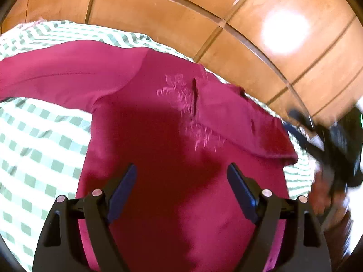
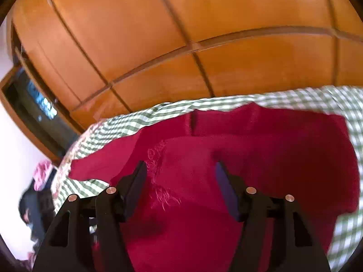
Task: Fold small clothes
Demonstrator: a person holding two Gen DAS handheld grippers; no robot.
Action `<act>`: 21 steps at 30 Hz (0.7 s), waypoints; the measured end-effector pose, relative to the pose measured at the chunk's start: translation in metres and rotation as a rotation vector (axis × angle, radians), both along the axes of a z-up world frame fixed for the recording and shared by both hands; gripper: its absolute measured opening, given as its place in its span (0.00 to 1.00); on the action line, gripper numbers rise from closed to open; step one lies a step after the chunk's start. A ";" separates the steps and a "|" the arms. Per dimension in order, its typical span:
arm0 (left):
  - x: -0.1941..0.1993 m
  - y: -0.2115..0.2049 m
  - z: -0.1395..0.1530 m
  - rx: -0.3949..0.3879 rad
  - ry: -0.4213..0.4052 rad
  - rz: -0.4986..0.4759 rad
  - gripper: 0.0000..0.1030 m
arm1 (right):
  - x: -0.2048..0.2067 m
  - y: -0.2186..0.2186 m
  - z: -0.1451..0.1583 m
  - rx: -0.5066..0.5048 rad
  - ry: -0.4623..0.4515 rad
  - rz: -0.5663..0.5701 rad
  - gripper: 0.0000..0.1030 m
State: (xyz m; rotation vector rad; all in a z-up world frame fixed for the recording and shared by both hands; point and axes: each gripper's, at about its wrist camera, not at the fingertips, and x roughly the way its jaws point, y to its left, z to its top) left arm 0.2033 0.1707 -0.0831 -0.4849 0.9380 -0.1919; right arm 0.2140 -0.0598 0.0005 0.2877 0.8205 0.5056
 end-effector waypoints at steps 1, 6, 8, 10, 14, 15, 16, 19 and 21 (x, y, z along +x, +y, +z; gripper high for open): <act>0.007 -0.001 0.000 -0.008 0.002 -0.002 0.71 | -0.010 -0.015 -0.003 0.002 0.008 -0.030 0.60; 0.047 -0.017 -0.002 0.004 0.014 -0.035 0.67 | -0.054 -0.080 -0.017 -0.008 0.066 -0.170 0.60; 0.065 -0.026 -0.004 0.011 0.022 -0.048 0.67 | -0.075 -0.111 -0.027 -0.005 0.095 -0.249 0.60; 0.086 -0.037 -0.008 0.015 0.033 -0.054 0.67 | -0.088 -0.133 -0.036 -0.006 0.115 -0.309 0.60; 0.116 -0.052 -0.013 0.011 0.063 -0.053 0.52 | -0.090 -0.168 -0.055 0.056 0.171 -0.395 0.60; 0.120 -0.055 -0.011 0.016 0.061 -0.050 0.45 | -0.087 -0.172 -0.058 0.078 0.178 -0.397 0.60; 0.126 -0.058 -0.007 0.020 0.057 -0.053 0.24 | -0.083 -0.173 -0.060 0.096 0.184 -0.396 0.60; 0.128 -0.054 0.011 0.009 0.019 -0.055 0.04 | -0.066 -0.164 -0.065 0.199 0.199 -0.337 0.60; 0.125 -0.044 0.028 -0.031 -0.021 -0.040 0.04 | -0.049 -0.154 -0.069 0.259 0.197 -0.302 0.60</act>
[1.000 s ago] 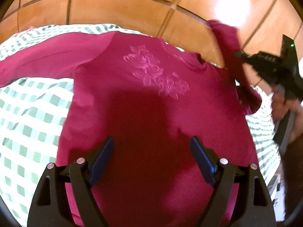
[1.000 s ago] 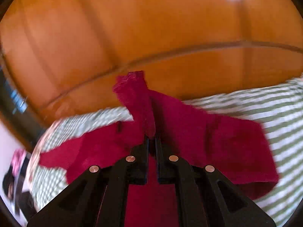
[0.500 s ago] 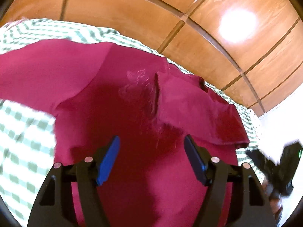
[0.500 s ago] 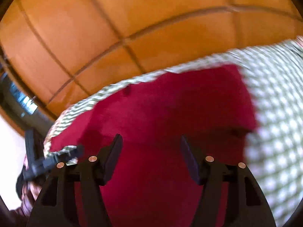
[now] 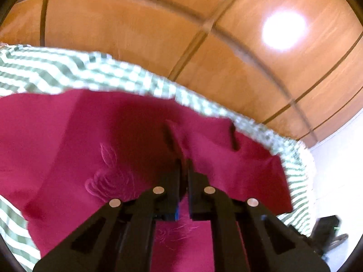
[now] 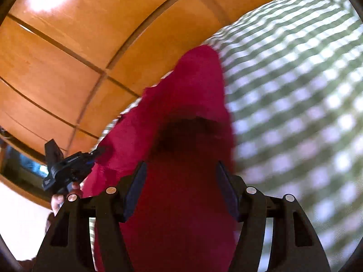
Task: Fold small clothes
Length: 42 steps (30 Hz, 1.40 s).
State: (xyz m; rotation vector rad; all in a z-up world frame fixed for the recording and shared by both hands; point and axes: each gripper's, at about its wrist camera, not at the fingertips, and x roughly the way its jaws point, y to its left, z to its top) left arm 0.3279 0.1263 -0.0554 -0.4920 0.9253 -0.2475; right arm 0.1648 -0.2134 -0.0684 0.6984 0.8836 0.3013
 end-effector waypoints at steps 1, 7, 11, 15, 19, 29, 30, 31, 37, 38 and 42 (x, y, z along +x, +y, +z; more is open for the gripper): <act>-0.005 0.008 0.010 -0.023 -0.030 0.010 0.04 | 0.005 0.002 -0.001 0.011 -0.007 0.003 0.62; -0.024 0.042 0.011 0.062 -0.048 0.057 0.04 | 0.035 -0.013 -0.010 0.073 -0.019 -0.129 0.71; -0.017 0.029 -0.028 0.247 0.042 0.056 0.04 | 0.029 -0.001 -0.011 -0.008 -0.012 -0.069 0.71; -0.029 0.023 -0.035 0.306 0.029 0.063 0.04 | 0.017 0.018 0.009 -0.152 -0.002 0.065 0.71; -0.029 0.024 -0.030 0.295 0.008 0.061 0.04 | 0.007 0.037 0.047 -0.247 -0.110 0.158 0.71; -0.017 0.034 -0.043 0.336 0.051 0.121 0.07 | 0.107 0.060 -0.004 -0.464 0.004 0.040 0.69; -0.017 0.032 -0.048 0.352 0.046 0.122 0.08 | 0.104 0.062 -0.011 -0.499 -0.030 0.034 0.70; -0.019 0.029 -0.049 0.373 0.030 0.124 0.08 | 0.098 0.070 -0.014 -0.562 -0.078 0.027 0.70; -0.032 0.039 -0.036 0.284 0.028 0.154 0.42 | 0.098 0.085 -0.016 -0.658 -0.087 0.022 0.73; -0.038 0.044 -0.033 0.272 0.025 0.171 0.45 | 0.099 0.085 -0.016 -0.661 -0.087 0.022 0.73; -0.065 0.073 -0.023 0.193 0.045 0.229 0.45 | 0.099 0.092 -0.008 -0.709 -0.075 0.011 0.79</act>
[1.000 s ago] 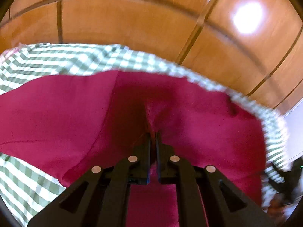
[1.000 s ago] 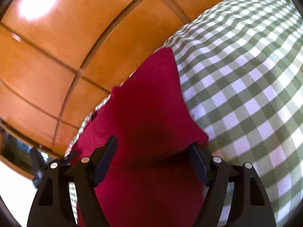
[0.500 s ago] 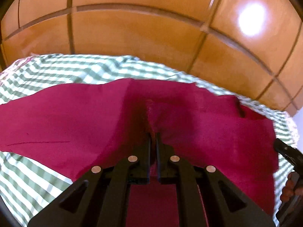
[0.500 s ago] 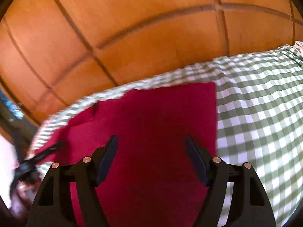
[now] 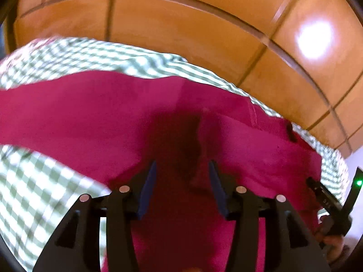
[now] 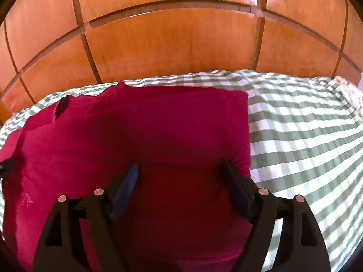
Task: Fold small clothes
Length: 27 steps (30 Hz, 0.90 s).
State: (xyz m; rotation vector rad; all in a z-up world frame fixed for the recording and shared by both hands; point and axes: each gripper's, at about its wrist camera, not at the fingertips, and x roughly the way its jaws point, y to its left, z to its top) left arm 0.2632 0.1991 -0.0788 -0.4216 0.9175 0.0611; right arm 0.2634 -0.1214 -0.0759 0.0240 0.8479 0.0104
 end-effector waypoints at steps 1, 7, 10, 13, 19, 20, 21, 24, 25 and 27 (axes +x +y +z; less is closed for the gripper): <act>-0.008 0.009 0.001 -0.018 -0.001 0.016 0.45 | -0.005 0.001 0.006 -0.009 -0.008 -0.013 0.80; -0.059 0.076 0.000 -0.173 -0.051 0.143 0.45 | -0.061 0.028 0.027 0.034 -0.069 0.046 0.86; -0.083 0.114 -0.004 -0.209 -0.064 0.251 0.45 | -0.084 0.047 0.017 0.007 -0.061 0.092 0.87; -0.112 0.160 -0.010 -0.232 -0.072 0.349 0.46 | -0.091 0.063 -0.004 -0.031 -0.006 0.128 0.87; -0.153 0.242 -0.026 -0.391 -0.086 0.567 0.53 | -0.089 0.064 -0.022 -0.029 0.034 0.111 0.96; -0.157 0.257 -0.031 -0.447 -0.096 0.603 0.53 | -0.089 0.062 -0.022 -0.017 0.033 0.111 0.96; -0.160 0.267 -0.036 -0.480 -0.102 0.624 0.53 | -0.090 0.061 -0.022 -0.017 0.031 0.111 0.96; -0.163 0.296 -0.045 -0.543 -0.121 0.711 0.51 | -0.090 0.064 -0.023 -0.041 0.029 0.109 0.96; -0.164 0.305 -0.047 -0.555 -0.124 0.731 0.49 | -0.091 0.067 -0.024 -0.043 0.029 0.110 0.96; -0.160 0.318 -0.051 -0.557 -0.138 0.765 0.45 | -0.092 0.067 -0.022 -0.040 0.029 0.110 0.96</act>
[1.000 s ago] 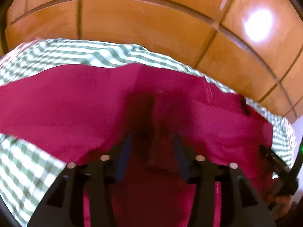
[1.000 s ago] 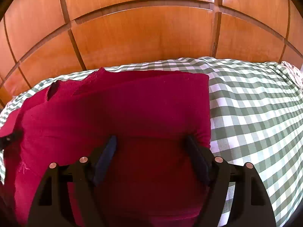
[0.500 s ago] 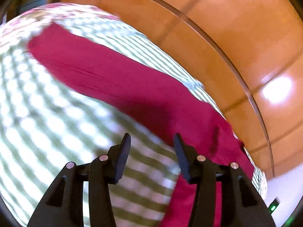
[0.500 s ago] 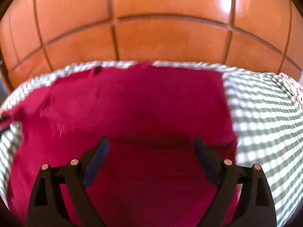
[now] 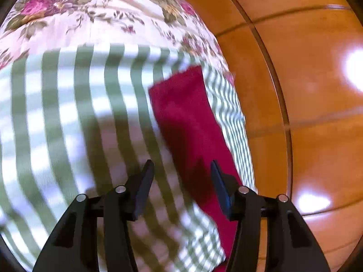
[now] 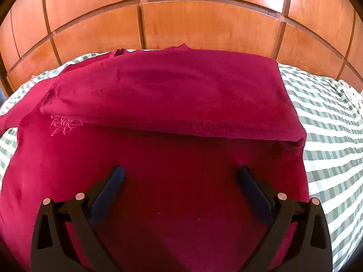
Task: Fold small clothes
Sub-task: 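Lift the other side edge with the left gripper and fold it across the back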
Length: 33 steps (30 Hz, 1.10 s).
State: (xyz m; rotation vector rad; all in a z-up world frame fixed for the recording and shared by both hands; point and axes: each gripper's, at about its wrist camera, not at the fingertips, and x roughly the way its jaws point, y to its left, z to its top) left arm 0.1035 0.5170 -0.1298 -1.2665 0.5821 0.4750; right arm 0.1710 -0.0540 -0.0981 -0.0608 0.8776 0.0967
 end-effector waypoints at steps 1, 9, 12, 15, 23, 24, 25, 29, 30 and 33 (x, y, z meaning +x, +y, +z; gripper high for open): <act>0.005 0.003 -0.001 0.014 0.011 0.010 0.42 | 0.000 0.000 0.000 -0.001 0.000 0.000 0.96; 0.033 0.028 0.005 0.115 0.119 -0.006 0.08 | 0.001 0.002 -0.001 -0.018 0.000 -0.006 0.96; 0.039 0.012 0.035 0.170 0.034 -0.063 0.07 | 0.001 0.002 -0.001 -0.019 -0.001 -0.008 0.97; 0.055 -0.029 0.073 0.235 -0.083 -0.199 0.07 | 0.001 0.002 -0.001 -0.019 -0.002 -0.009 0.97; 0.096 -0.201 0.117 0.359 -0.229 -0.611 0.07 | 0.001 0.001 -0.001 -0.007 -0.005 -0.009 0.97; 0.099 -0.222 0.114 0.379 -0.217 -0.652 0.07 | 0.001 0.001 -0.001 -0.005 -0.006 -0.009 0.97; 0.105 -0.247 0.106 0.389 -0.200 -0.709 0.08 | 0.001 0.001 -0.001 -0.005 -0.006 -0.009 0.97; 0.110 -0.306 0.070 0.363 -0.129 -0.875 0.24 | 0.001 0.000 -0.001 0.003 -0.007 -0.009 0.97; 0.107 -0.318 0.061 0.370 -0.102 -0.907 0.25 | 0.001 -0.001 -0.001 0.007 -0.007 -0.009 0.97; 0.096 -0.336 0.044 0.418 -0.056 -0.956 0.32 | 0.001 -0.001 0.000 0.015 -0.005 -0.008 0.97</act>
